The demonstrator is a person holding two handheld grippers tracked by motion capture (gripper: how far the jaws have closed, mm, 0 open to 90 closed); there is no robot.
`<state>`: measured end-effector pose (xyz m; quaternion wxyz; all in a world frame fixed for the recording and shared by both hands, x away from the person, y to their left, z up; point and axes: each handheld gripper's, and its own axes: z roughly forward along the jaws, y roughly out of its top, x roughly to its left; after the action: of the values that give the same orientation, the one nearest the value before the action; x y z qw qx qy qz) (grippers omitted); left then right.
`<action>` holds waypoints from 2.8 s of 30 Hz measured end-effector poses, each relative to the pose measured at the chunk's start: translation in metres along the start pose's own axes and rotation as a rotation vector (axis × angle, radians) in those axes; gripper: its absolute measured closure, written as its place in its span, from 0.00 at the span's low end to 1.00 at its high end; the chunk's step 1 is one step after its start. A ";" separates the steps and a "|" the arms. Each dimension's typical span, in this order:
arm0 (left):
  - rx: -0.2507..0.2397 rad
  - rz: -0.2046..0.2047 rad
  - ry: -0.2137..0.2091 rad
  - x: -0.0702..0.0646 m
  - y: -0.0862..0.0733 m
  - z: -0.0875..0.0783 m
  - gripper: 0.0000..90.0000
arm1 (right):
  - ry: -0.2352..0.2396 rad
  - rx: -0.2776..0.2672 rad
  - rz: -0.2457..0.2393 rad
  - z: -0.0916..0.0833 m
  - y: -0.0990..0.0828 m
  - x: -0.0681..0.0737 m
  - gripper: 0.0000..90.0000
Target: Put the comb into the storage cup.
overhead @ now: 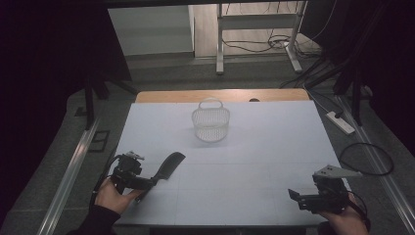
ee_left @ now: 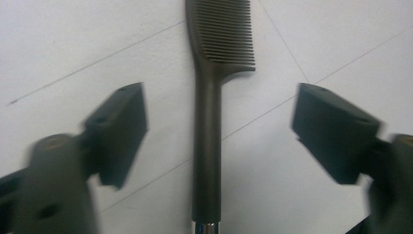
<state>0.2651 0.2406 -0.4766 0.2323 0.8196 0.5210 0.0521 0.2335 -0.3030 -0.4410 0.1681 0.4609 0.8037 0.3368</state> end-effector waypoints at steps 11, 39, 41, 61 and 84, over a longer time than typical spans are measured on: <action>-0.034 -0.035 -0.013 0.004 -0.010 -0.010 0.00 | -0.001 -0.006 -0.006 -0.001 0.000 0.001 0.04; 0.031 0.078 -0.004 0.005 -0.003 0.026 0.00 | -0.005 -0.024 -0.078 -0.006 -0.003 0.008 0.00; 0.059 0.087 -0.006 0.004 -0.002 0.030 0.00 | -0.001 -0.019 -0.078 -0.005 -0.002 0.008 0.00; 0.202 0.111 0.068 0.002 0.006 0.058 0.00 | 0.004 -0.014 -0.082 -0.004 -0.002 0.008 0.00; 0.183 0.128 0.070 -0.006 0.010 0.045 0.81 | -0.003 -0.008 -0.082 -0.004 -0.002 0.008 0.00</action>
<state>0.2853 0.2173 -0.5110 0.1343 0.8667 0.4781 0.0473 0.2262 -0.2980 -0.4393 0.1848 0.4274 0.8203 0.3321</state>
